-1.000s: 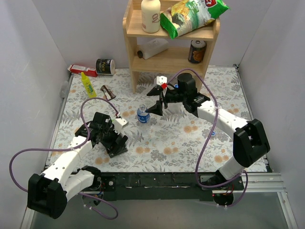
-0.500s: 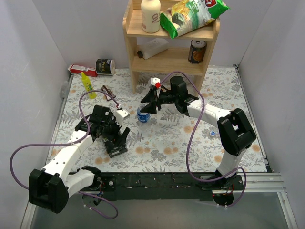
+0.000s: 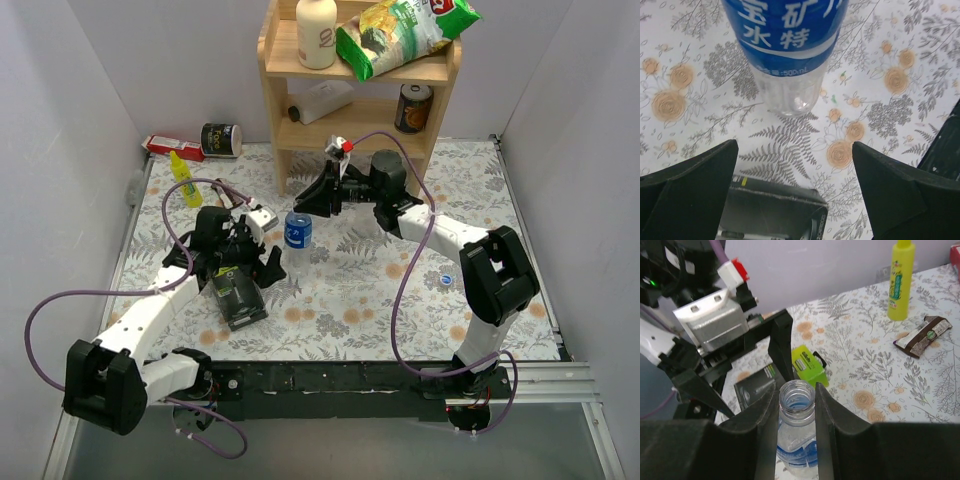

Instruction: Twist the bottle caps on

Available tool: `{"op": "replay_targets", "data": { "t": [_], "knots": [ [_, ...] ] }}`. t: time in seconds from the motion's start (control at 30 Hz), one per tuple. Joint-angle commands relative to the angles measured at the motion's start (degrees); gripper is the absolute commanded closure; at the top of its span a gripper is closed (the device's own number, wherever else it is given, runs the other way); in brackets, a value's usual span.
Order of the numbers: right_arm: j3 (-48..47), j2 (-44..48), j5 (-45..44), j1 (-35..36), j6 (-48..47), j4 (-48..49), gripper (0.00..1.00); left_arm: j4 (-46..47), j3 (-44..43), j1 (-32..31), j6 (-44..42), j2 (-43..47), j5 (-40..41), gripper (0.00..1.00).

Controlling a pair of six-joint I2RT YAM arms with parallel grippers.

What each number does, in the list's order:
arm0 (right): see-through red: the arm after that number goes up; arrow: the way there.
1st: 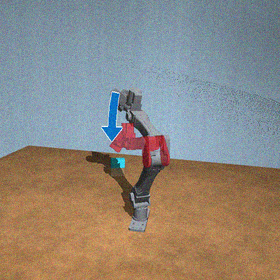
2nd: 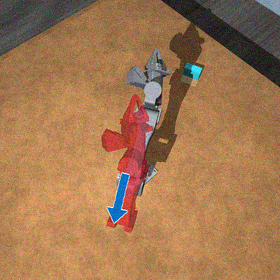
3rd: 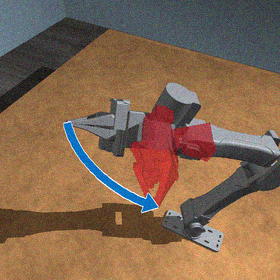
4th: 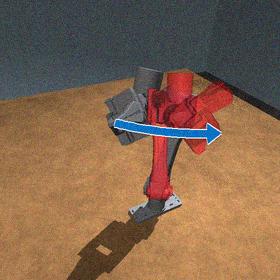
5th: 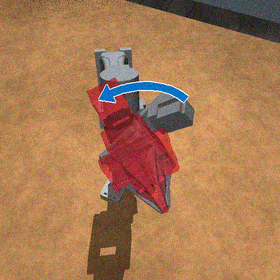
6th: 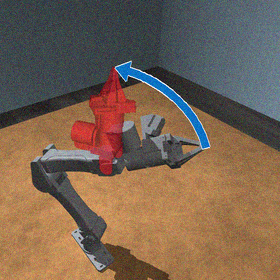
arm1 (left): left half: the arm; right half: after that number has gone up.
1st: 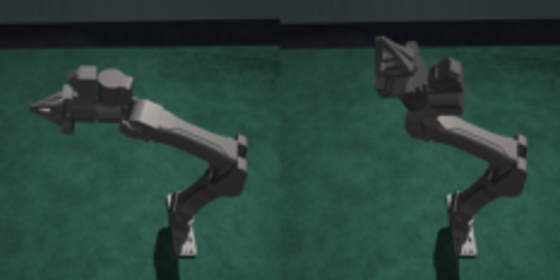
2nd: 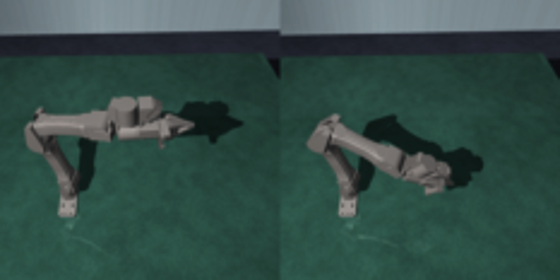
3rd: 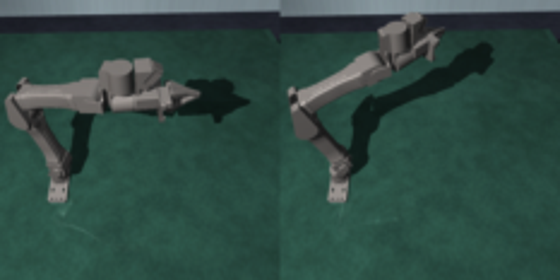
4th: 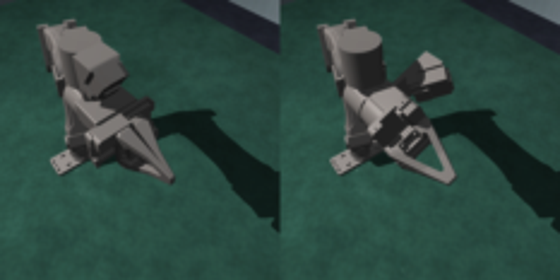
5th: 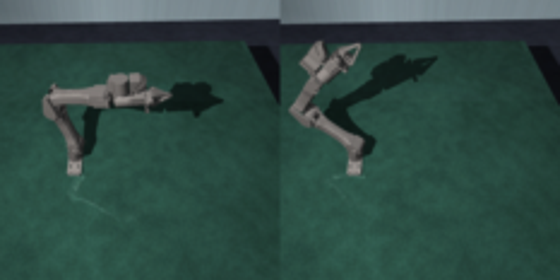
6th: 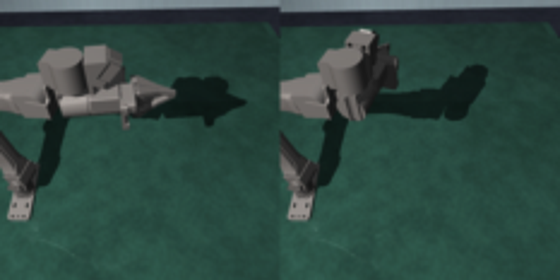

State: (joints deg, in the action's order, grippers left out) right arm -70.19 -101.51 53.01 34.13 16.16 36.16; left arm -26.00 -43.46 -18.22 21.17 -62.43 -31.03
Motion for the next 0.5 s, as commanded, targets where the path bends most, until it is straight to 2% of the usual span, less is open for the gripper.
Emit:
{"op": "replay_targets", "data": {
  "t": [0.0, 0.07, 0.17, 0.47],
  "knots": [
    [0.76, 1.41, -1.77, -1.78, 16.24, 14.61, 0.93, 6.39, -2.85, -0.41, 4.14, -2.6, -8.96, 0.02],
    [0.32, 1.58, -3.18, -2.05, 18.11, 14.73, 0.95, 7.71, -4.08, -0.68, 8.44, -4.0, -9.83, 0.02],
    [-1.26, 1.67, -3.27, -2.23, 19.43, 14.55, 0.96, 9.91, -5.31, -1.47, 9.85, -6.2, -9.76, 0.02],
    [-2.32, 2.29, -3.8, -2.31, 21.89, 14.02, 0.99, 14.75, -5.85, -4.63, 8.81, -11.48, -9.32, 0.02]
  ]
}}
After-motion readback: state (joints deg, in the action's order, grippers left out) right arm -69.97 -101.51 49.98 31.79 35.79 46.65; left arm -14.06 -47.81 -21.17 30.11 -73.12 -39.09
